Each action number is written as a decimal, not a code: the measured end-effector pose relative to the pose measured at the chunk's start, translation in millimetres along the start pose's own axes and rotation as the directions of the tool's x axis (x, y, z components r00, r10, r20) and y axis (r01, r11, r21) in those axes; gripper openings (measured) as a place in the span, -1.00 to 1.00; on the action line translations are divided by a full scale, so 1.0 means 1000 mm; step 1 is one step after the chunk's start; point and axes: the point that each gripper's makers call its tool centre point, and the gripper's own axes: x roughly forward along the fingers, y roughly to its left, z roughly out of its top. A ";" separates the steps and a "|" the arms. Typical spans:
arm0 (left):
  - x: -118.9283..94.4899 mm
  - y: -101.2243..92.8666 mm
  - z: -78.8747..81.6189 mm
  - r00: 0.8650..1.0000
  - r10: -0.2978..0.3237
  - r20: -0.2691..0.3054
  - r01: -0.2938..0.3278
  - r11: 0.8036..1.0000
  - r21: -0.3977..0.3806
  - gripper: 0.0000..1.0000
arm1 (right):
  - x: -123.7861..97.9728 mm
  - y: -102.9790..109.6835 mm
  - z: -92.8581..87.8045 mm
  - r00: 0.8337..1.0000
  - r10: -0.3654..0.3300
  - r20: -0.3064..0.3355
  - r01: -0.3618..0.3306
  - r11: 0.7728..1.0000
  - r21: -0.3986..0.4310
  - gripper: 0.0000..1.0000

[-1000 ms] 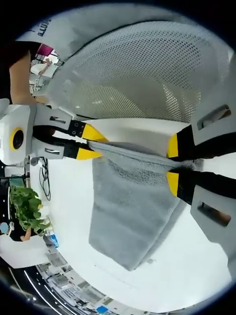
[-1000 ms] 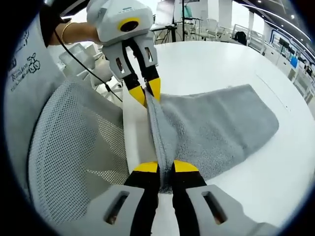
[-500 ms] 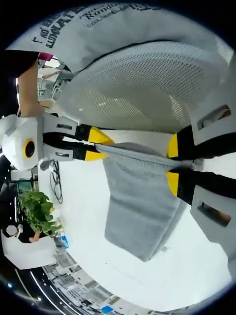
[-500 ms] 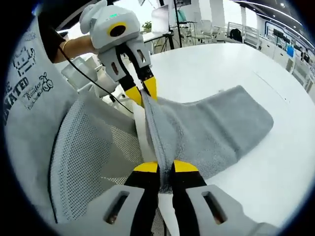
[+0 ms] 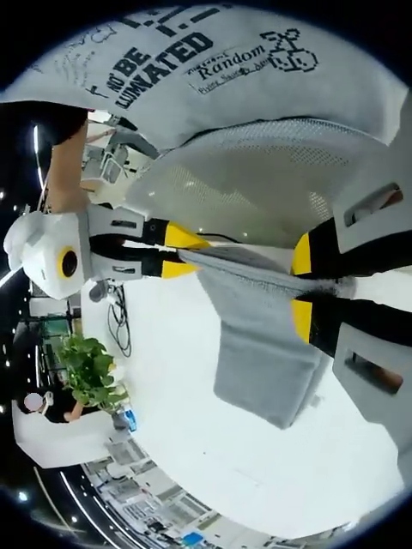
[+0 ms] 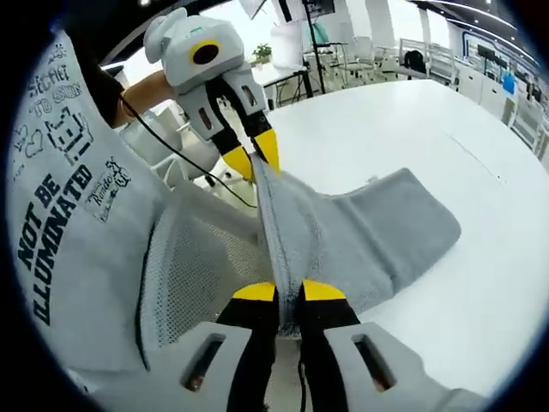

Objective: Fold the towel on the table until its edges align and the towel forms a compact rectangular stack.

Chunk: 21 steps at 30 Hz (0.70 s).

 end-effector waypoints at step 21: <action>-0.030 -0.005 0.028 0.995 -0.040 0.092 0.045 0.998 -0.050 -0.87 | -0.037 0.027 0.029 0.997 0.080 0.022 -0.082 0.994 0.076 -0.87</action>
